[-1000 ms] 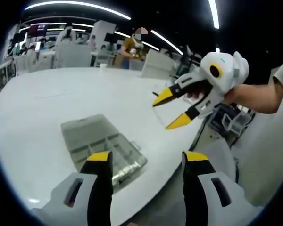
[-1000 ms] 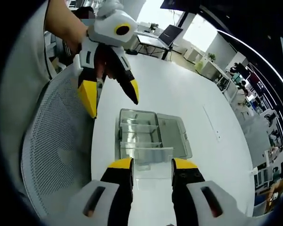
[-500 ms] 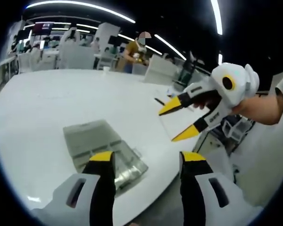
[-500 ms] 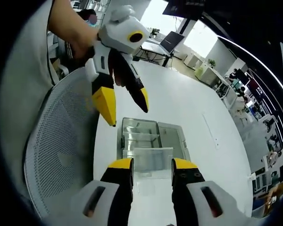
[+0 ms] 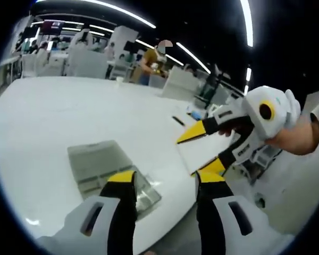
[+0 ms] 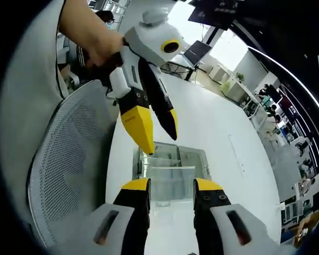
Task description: Insert the divider into the dual guide fixture by aligning both edges with the guide slots and pushing it downward to the bottom, including one-sided entry, uneven engagement, binding, and posture correction.
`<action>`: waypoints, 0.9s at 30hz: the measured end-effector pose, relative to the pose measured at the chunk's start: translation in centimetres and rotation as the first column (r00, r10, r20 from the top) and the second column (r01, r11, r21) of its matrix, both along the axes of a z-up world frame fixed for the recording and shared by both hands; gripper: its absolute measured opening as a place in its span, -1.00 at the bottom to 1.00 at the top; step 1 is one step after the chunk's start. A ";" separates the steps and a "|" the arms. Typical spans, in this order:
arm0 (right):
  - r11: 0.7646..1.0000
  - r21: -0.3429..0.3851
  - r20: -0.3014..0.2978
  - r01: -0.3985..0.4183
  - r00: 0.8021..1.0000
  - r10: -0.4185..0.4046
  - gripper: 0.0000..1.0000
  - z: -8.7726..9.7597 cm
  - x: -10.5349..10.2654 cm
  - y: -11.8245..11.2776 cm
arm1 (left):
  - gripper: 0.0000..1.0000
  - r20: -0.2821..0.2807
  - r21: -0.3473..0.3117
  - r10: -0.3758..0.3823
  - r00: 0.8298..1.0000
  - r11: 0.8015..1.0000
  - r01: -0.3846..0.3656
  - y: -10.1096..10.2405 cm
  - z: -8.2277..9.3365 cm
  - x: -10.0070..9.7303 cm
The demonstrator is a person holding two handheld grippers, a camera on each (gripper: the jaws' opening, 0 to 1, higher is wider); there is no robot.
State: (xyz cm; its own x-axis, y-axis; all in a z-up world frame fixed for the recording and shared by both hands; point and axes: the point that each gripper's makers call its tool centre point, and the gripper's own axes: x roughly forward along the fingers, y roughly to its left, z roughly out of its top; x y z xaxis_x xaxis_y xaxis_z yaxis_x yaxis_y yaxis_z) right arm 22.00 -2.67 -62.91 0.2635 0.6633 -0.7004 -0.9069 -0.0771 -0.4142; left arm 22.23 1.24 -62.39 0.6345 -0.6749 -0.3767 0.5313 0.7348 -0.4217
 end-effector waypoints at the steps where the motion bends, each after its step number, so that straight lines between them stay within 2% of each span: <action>1: 1.000 0.001 0.002 -0.001 1.000 0.001 -0.46 0.1 0.0 0.1 | -0.23 0.000 -0.003 -0.001 1.000 1.000 0.001 -0.1 0.1 0.0; 10: 1.000 0.014 0.017 -0.020 1.000 0.020 -0.46 0.5 -0.5 0.9 | -0.38 -0.001 -0.018 -0.013 1.000 1.000 0.013 -0.7 0.7 0.1; 27: 0.998 0.016 0.045 -0.056 0.997 0.055 -0.46 0.9 -1.0 1.9 | -0.64 -0.063 -0.063 -0.008 0.998 0.998 0.004 -0.7 0.8 -0.2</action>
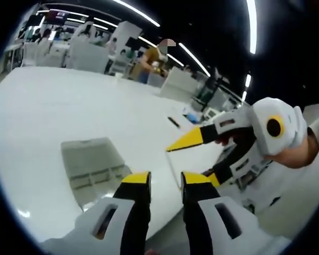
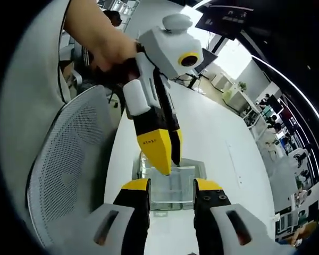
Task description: Insert the divider into the dual guide fixture by aligning both edges with the guide slots and pushing it downward to the bottom, including one-sided entry, uneven engagement, binding, and posture correction.
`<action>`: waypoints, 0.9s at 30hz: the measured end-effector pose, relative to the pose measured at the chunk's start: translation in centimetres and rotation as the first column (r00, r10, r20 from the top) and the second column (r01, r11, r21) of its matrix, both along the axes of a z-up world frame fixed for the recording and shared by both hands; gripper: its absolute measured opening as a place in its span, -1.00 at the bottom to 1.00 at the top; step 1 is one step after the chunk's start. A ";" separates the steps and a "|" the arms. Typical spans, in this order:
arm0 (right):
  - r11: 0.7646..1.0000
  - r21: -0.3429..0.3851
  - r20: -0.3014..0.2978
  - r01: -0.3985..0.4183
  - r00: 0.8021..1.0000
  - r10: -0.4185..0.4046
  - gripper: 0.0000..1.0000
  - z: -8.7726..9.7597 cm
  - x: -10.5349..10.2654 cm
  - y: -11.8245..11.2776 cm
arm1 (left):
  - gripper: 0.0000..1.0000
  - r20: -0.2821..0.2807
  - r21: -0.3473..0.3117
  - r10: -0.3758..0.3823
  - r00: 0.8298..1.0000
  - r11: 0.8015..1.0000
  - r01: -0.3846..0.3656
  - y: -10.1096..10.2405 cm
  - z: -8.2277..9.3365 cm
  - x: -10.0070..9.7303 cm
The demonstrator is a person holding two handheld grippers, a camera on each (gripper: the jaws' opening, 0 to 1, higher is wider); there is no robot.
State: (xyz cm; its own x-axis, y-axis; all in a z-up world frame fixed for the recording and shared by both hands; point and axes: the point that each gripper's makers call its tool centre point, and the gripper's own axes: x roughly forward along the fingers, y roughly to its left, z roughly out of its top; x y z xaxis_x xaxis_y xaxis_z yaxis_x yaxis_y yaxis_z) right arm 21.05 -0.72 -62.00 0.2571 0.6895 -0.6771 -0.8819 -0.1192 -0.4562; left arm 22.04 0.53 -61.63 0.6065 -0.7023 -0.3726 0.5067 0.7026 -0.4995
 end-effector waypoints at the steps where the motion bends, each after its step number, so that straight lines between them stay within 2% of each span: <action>1: 1.000 0.000 0.002 -0.002 1.000 0.002 -0.46 0.0 0.0 0.1 | -0.66 -0.005 -0.003 -0.002 1.000 1.000 0.002 0.0 0.0 -0.1; 5: 1.000 0.002 0.008 -0.008 1.000 0.008 -0.46 0.2 -0.1 0.2 | -0.73 -0.038 -0.021 -0.003 0.999 1.000 0.002 -0.2 -0.2 -0.3; 27: 1.000 -0.011 0.037 -0.020 0.999 0.021 -0.46 0.1 -0.1 0.5 | -0.97 -0.102 -0.068 -0.010 0.995 0.998 0.003 -0.6 -0.2 -0.8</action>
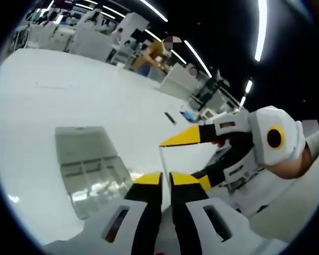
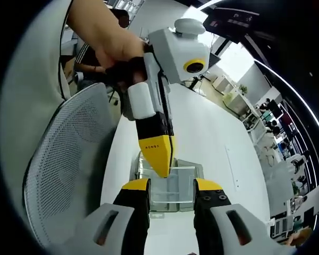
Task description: Insert the divider into the dual guide fixture by aligning both edges with the guide slots and pushing it downward to the bottom, including one-sided entry, uneven engagement, binding, and posture correction.
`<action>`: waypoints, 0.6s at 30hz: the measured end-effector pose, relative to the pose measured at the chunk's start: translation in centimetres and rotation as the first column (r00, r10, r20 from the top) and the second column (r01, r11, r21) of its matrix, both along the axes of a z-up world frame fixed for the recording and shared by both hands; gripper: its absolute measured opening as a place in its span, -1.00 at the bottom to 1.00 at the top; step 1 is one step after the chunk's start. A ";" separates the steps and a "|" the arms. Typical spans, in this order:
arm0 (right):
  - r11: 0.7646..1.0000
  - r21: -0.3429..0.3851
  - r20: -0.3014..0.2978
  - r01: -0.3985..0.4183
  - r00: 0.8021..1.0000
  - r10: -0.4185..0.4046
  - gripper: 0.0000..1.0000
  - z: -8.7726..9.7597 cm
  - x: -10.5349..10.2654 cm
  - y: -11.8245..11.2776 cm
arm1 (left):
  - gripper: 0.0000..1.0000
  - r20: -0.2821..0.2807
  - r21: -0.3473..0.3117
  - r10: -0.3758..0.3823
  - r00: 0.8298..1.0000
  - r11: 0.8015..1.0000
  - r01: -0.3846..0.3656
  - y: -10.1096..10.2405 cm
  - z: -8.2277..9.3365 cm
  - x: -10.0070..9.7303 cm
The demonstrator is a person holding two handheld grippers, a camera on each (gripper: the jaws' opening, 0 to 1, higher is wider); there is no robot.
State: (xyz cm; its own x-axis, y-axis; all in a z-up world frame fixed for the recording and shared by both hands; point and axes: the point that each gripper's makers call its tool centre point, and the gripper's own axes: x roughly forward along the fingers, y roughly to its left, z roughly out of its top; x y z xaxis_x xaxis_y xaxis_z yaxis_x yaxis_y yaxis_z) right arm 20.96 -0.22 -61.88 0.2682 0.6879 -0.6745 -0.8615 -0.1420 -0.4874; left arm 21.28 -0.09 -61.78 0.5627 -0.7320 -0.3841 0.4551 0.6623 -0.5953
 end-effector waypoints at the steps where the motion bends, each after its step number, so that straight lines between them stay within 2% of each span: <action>1: 1.000 -0.001 0.001 0.000 1.000 0.000 -0.46 0.0 0.0 0.0 | -0.98 -0.003 -0.002 0.000 1.000 1.000 0.000 0.0 0.0 0.0; 18: 1.000 -0.008 0.010 0.000 1.000 0.000 -0.46 0.0 0.1 0.1 | -1.00 -0.042 -0.037 0.015 0.999 0.999 -0.016 0.0 -0.2 0.0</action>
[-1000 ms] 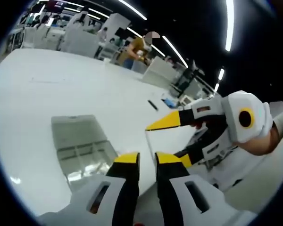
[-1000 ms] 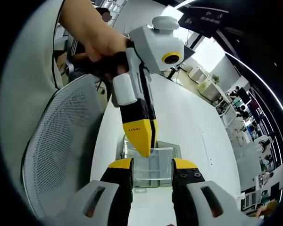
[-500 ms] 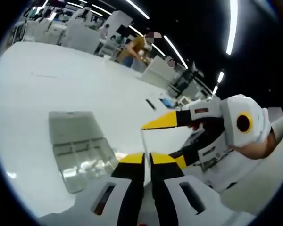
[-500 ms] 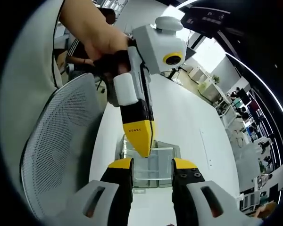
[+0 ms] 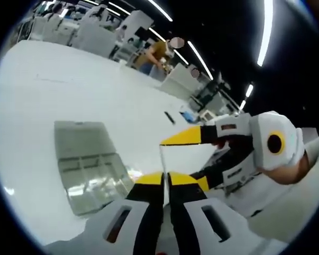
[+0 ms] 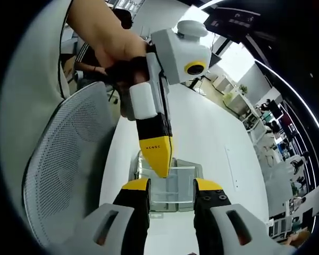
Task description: Insert the divider into the dual guide fixture by aligning both edges with the guide slots and pushing it downward to the bottom, including one-sided entry, uneven engagement, binding, and posture correction.
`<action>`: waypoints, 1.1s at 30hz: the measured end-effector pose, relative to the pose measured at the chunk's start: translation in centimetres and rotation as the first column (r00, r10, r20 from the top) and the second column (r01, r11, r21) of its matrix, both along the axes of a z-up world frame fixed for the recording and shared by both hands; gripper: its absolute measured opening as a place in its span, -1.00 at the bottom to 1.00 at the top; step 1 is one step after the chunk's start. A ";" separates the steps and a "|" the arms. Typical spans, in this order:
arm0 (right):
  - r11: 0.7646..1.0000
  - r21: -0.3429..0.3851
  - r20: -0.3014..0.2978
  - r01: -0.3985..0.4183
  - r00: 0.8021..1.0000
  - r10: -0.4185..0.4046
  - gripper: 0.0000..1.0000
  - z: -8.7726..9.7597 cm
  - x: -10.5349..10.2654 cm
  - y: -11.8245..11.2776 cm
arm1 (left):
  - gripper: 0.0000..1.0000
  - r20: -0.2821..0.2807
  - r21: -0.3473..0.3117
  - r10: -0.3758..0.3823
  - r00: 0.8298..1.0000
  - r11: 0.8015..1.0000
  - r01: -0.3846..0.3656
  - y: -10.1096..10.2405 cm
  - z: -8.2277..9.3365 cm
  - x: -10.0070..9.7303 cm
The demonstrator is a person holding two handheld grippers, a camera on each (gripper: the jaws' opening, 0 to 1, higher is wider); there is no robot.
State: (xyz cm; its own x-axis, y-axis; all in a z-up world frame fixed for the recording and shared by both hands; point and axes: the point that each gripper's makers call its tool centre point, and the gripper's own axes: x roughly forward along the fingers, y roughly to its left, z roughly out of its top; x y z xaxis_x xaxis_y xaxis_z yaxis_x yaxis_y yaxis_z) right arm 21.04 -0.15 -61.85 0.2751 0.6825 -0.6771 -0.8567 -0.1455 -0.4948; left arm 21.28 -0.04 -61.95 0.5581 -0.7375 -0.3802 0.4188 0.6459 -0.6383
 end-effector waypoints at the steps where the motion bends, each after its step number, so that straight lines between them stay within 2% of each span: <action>1: 1.000 -0.001 0.001 0.000 1.000 0.000 -0.46 0.0 0.0 0.0 | -1.00 -0.002 -0.002 0.001 1.000 1.000 -0.001 0.0 0.0 0.0; 11: 1.000 0.000 0.010 -0.001 1.000 0.001 -0.45 0.0 -0.1 0.1 | -1.00 -0.033 -0.038 0.017 0.999 0.999 -0.018 0.1 -0.1 -0.1; 19: 1.000 -0.007 0.030 -0.002 1.000 0.002 -0.45 -0.1 -0.3 -0.1 | -1.00 -0.051 -0.043 0.028 0.998 0.999 -0.030 0.0 -0.2 -0.2; 29: 1.000 0.011 0.069 0.001 0.998 -0.002 -0.43 0.4 0.0 0.1 | -1.00 -0.040 -0.058 0.050 0.998 0.997 -0.052 0.2 0.2 0.1; 33: 0.999 0.036 0.067 0.011 0.998 -0.013 -0.29 0.7 0.2 0.2 | -1.00 -0.031 -0.074 0.071 0.997 0.995 -0.073 0.6 0.6 0.6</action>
State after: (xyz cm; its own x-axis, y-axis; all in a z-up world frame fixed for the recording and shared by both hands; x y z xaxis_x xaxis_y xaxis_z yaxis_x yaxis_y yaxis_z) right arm 21.25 0.07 -61.11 0.3275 0.7022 -0.6323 -0.8229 -0.1169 -0.5561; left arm 21.91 0.57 -61.35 0.6004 -0.7230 -0.3418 0.3539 0.6235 -0.6972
